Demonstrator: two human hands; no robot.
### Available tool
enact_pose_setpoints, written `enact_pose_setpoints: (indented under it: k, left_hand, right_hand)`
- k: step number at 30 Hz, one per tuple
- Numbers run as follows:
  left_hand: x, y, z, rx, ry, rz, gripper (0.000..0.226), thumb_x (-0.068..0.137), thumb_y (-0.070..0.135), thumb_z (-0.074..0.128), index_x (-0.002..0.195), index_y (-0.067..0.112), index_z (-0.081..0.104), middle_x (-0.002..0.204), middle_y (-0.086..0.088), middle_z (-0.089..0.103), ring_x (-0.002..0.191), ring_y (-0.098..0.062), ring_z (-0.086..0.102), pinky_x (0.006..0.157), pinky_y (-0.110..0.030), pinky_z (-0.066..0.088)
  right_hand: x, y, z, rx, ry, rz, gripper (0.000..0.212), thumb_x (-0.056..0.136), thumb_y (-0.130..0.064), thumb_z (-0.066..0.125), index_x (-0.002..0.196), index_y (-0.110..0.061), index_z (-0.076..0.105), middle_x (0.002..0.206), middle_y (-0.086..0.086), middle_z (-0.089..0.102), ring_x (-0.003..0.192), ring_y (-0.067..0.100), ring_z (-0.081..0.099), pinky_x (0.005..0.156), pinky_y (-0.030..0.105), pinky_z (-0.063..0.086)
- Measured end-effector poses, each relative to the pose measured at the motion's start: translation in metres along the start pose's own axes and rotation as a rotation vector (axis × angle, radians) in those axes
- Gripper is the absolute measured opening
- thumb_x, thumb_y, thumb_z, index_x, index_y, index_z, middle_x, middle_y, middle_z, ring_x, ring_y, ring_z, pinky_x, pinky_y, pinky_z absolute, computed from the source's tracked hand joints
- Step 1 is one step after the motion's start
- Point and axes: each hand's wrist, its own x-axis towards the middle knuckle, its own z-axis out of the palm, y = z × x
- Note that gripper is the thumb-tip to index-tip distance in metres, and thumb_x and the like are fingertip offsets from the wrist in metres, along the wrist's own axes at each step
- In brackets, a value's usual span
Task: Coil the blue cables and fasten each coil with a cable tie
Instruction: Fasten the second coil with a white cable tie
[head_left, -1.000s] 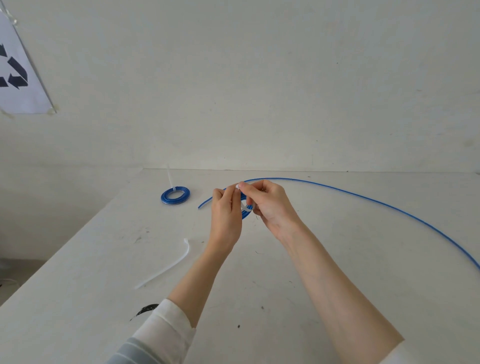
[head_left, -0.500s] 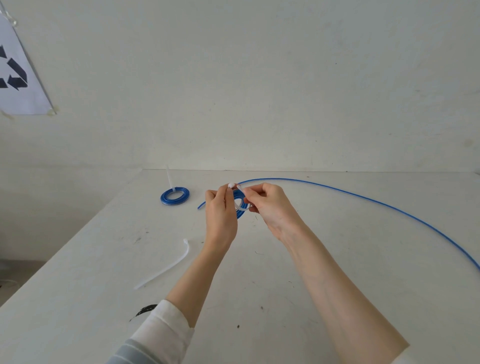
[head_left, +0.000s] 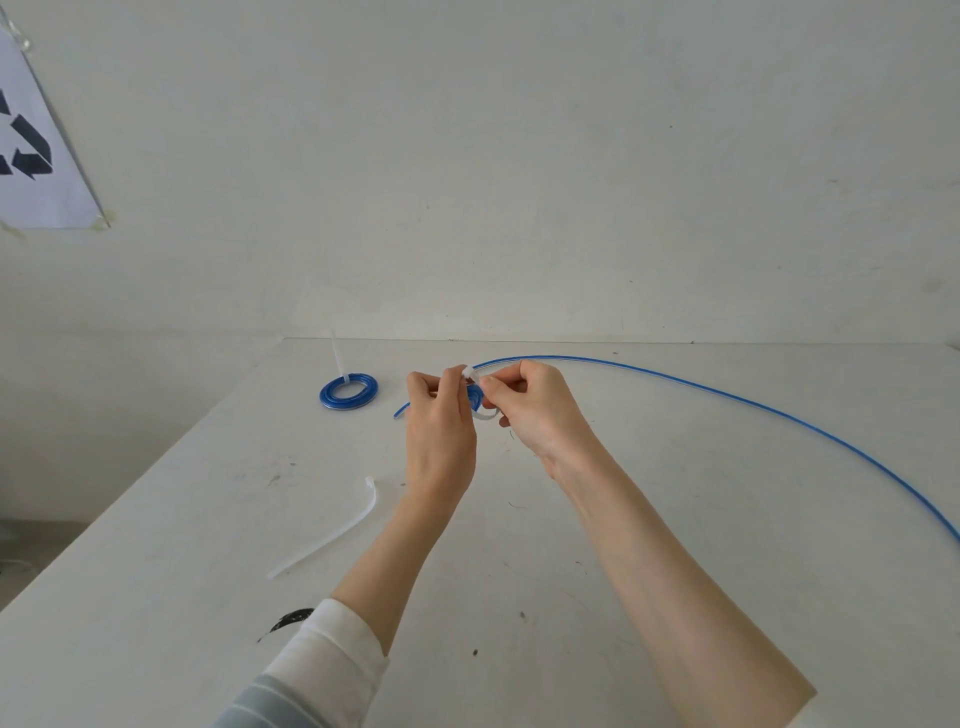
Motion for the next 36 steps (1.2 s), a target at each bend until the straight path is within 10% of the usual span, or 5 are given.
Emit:
enact_pose_setpoints:
  k: [16,25,36]
  left_hand:
    - [0.002,-0.008,-0.014,0.234,-0.097,0.263,0.008,0.087,-0.004,0.048,0.083,0.001,0.053,0.083,-0.008,0.036,0.066,-0.031,0.041,0.056,-0.035,0.035]
    - [0.002,-0.022,-0.015,0.152,-0.242,0.291,0.016,0.092,0.001,0.042,0.088,-0.001,0.057,0.086,-0.004,0.035,0.069,-0.025,0.039,0.062,-0.029,0.036]
    - [0.000,-0.013,-0.010,0.087,-0.315,0.300,0.022,0.094,0.008,0.040,0.098,0.002,0.061,0.086,-0.003,0.036,0.072,-0.021,0.038,0.063,-0.019,0.030]
  right_hand:
    - [0.007,-0.007,-0.012,0.306,-0.125,0.151,0.030,0.083,-0.008,0.066,0.081,-0.015,0.037,0.064,0.007,0.060,0.055,0.017,0.041,0.057,0.025,0.037]
    - [0.007,-0.008,-0.020,-0.145,-0.095,-0.022,0.006,0.085,-0.024,0.065,0.082,-0.019,0.066,0.072,-0.013,0.062,0.064,0.003,0.055,0.062,0.018,0.045]
    - [0.020,-0.004,-0.023,-0.139,-0.173,0.145,0.014,0.089,-0.019,0.059,0.076,-0.019,0.060,0.077,-0.004,0.062,0.073,0.006,0.056,0.061,0.020,0.041]
